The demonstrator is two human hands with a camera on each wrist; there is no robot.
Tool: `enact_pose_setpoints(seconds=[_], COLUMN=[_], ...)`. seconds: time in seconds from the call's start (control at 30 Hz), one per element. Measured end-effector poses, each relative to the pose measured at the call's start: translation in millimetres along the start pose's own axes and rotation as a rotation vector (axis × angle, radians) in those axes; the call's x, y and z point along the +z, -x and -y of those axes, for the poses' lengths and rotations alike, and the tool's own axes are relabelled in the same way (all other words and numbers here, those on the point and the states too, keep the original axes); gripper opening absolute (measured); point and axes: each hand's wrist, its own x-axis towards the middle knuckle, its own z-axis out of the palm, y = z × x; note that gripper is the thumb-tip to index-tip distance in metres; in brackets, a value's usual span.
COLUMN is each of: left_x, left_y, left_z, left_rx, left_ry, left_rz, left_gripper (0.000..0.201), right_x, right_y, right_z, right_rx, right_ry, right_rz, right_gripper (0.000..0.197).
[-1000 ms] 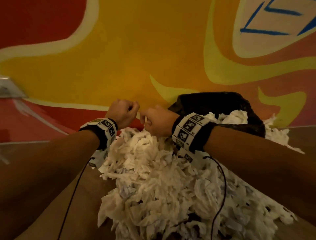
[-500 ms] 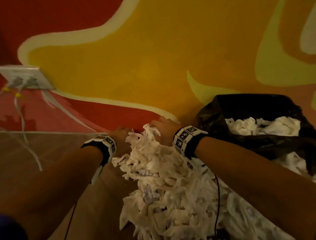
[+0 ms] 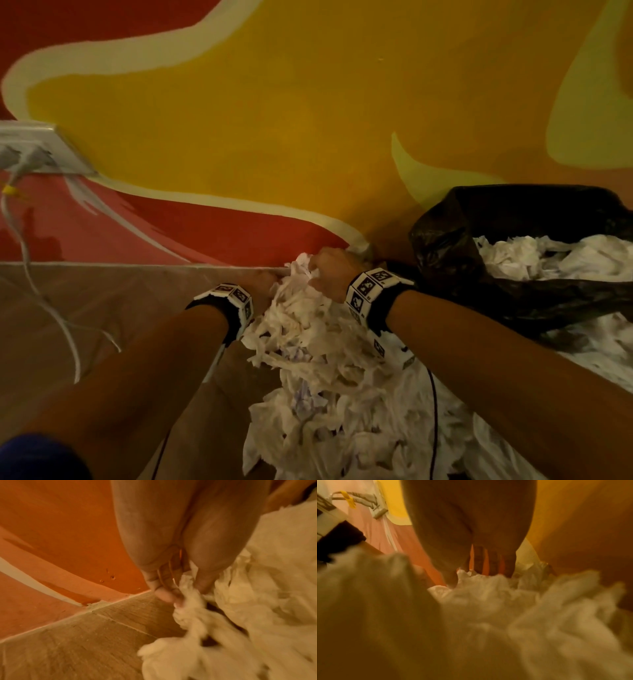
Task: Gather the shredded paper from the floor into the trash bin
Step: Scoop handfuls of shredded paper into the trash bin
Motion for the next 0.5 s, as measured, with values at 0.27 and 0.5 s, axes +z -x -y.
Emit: enact_pose_setpoints(seconds=[0.27, 0.5], left_x=[-20, -32], left_y=[6, 13], left_z=[-9, -13], left_rx=[-0.075, -0.111], left_ry=[0.156, 0.346], left_rz=[0.013, -0.103], left_gripper=[0.034, 0.041], right_x=[-13, -31], right_y=[11, 31], right_z=[-9, -11], right_rx=[0.004, -0.009], right_ry=[-0.289, -0.326], right_rz=[-0.274, -0.181], right_gripper=[0.002, 0.036])
